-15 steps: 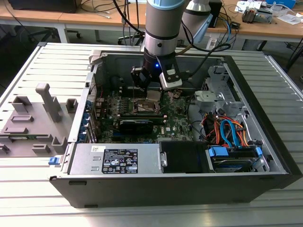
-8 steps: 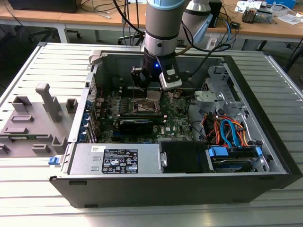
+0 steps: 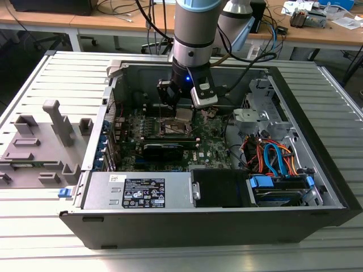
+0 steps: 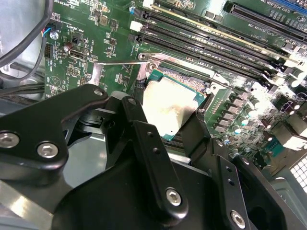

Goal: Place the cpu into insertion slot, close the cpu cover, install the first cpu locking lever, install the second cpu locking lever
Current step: 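Place the cpu into insertion slot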

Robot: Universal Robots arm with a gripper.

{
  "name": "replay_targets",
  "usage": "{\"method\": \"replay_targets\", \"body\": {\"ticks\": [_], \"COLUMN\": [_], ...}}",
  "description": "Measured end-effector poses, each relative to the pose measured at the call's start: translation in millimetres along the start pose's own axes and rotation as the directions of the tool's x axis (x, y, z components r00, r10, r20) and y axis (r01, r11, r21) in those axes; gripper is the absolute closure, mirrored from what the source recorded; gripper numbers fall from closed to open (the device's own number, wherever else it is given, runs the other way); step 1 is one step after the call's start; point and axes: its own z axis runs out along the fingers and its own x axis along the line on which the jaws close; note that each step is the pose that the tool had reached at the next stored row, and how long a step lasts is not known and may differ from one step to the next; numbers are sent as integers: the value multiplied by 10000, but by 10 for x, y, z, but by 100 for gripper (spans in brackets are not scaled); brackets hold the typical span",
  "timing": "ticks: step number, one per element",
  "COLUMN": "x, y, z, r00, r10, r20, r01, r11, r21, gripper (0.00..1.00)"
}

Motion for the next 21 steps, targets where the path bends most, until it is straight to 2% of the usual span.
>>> {"method": "replay_targets", "body": {"ticks": [21], "x": [0], "y": [0], "z": [5], "r00": [9997], "r10": [233], "r20": [18], "r01": [-233], "r11": [9997], "r21": [-4], "gripper": [45]}}
